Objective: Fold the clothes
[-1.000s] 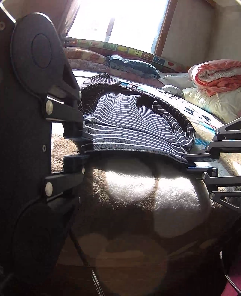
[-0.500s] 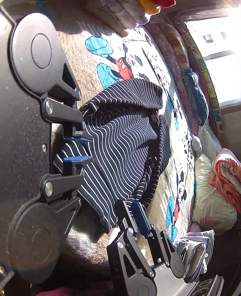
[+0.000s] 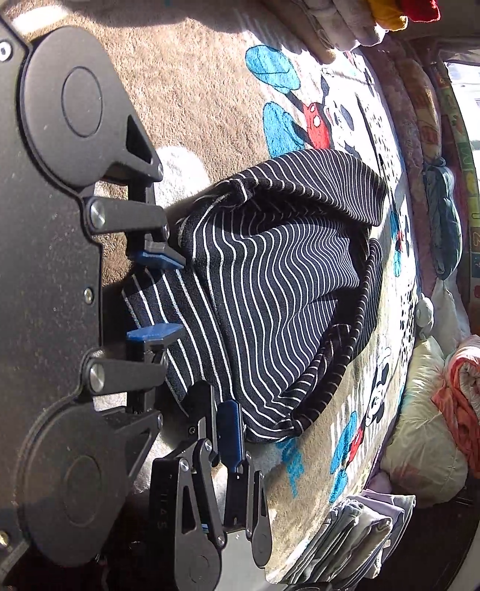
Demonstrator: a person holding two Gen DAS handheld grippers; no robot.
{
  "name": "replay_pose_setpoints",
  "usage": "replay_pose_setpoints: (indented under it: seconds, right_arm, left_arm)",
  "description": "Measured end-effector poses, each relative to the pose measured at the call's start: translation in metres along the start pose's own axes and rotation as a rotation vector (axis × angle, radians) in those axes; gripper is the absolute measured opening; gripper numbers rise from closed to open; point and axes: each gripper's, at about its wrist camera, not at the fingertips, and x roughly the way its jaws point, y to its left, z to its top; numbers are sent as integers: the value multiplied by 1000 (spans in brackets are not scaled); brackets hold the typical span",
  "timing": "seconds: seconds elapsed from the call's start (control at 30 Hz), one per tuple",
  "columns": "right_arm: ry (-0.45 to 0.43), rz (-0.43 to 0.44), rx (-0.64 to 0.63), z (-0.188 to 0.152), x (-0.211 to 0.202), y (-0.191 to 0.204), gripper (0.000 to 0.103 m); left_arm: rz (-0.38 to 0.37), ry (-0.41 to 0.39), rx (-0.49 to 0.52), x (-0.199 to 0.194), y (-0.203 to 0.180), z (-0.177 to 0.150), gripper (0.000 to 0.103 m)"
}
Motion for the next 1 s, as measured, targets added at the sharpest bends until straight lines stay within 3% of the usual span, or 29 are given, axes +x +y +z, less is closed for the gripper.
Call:
replay_pose_setpoints:
  seconds: [0.3, 0.4, 0.73, 1.0]
  right_arm:
    - [-76, -2, 65, 11, 5, -20, 51]
    - [-90, 5, 89, 12, 10, -25, 59]
    - [-47, 30, 64, 7, 31, -19, 64]
    - [-40, 58, 88, 3, 39, -23, 76]
  left_arm:
    - [75, -35, -54, 10, 26, 61, 53]
    - [127, -30, -19, 29, 29, 89, 53]
    - [263, 21, 121, 115, 34, 176, 53]
    - [268, 78, 127, 174, 34, 217, 53]
